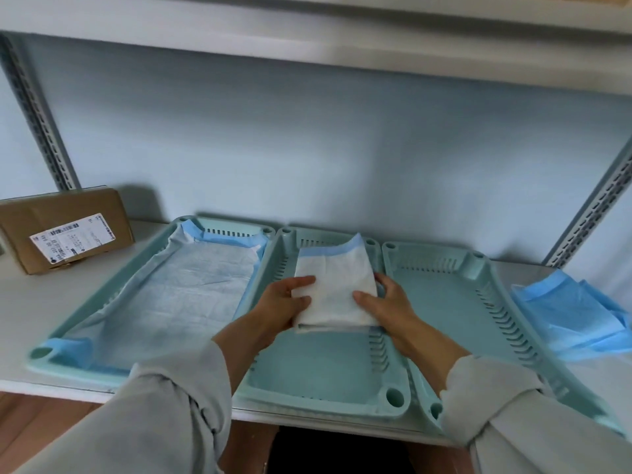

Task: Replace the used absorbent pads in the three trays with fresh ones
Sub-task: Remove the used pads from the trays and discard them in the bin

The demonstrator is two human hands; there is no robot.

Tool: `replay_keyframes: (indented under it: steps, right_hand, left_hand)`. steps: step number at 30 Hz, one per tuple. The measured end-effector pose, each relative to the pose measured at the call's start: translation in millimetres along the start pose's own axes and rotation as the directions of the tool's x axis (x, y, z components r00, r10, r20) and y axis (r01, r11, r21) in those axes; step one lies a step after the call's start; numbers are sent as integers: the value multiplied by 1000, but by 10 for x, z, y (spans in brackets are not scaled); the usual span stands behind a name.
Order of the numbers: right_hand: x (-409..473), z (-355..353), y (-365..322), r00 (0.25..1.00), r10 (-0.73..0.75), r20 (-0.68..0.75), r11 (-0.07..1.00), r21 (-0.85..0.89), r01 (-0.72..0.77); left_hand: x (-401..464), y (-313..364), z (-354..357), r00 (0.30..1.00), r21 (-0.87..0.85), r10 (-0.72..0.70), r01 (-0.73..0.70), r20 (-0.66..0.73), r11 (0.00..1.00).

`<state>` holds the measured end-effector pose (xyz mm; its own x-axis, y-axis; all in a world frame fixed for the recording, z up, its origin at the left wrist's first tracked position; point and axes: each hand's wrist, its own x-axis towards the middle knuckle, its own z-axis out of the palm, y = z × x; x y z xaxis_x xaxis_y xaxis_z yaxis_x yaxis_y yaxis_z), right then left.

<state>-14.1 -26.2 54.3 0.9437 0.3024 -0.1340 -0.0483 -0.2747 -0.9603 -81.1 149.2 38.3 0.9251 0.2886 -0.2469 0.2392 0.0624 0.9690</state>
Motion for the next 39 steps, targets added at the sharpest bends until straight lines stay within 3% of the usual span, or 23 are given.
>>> replay_keyframes:
  steps: [1, 3, 5, 8, 11, 14, 17, 20, 24, 26, 30, 33, 36, 39]
  right_hand:
    - [-14, 27, 80, 997, 68, 27, 994, -87, -66]
    - [-67, 104, 290, 955, 271, 123, 911, -353, -213]
    - [-82, 161, 448, 912, 373, 170, 746, -640, -185]
    - [37, 193, 507, 972, 162, 172, 444, -892, 83]
    - [156, 243, 438, 930, 86, 358, 449, -847, 285]
    - [246, 305, 474, 862, 173, 476, 403, -833, 379]
    - [335, 330, 636, 816, 310, 488, 349, -857, 380]
    - [397, 337, 714, 806, 348, 480, 359, -862, 358]
    - [361, 340, 612, 828, 290, 480, 392, -849, 355]
    - [322, 315, 575, 837, 233, 495, 392, -835, 385]
    - [218, 297, 566, 811, 294, 505, 368, -843, 392]
    - [241, 314, 534, 883, 197, 426, 443, -842, 307]
    - [277, 239, 516, 951, 78, 298, 485, -845, 225]
    - [265, 183, 538, 932, 166, 323, 484, -850, 208]
  left_hand:
    - [17, -83, -17, 999, 234, 15, -5, -41, 972]
    - [78, -296, -44, 1000, 638, 5, 9, -19, 770]
    - [109, -441, -32, 999, 820, -46, 3, 28, 572]
    - [171, -488, -17, 992, 910, -39, -96, 123, 403]
    - [284, -428, -46, 965, 953, -77, -232, 251, 197]
    - [429, -406, -88, 939, 963, -217, -267, 268, 33]
    - [536, -461, -131, 931, 962, -269, -269, 246, -52]
    - [616, -516, -177, 934, 967, -282, -246, 219, -62]
    - [608, -406, -114, 917, 977, -338, -197, 213, 80]
    - [533, -367, -70, 912, 969, -330, -236, 245, 66]
    - [424, -412, -88, 875, 958, -408, -286, 262, 3]
    - [405, -360, -95, 878, 968, -410, -243, 245, 57]
    - [377, -321, -89, 956, 972, -199, -190, 215, 137]
    - [366, -358, -139, 992, 979, 0, -127, 129, 156]
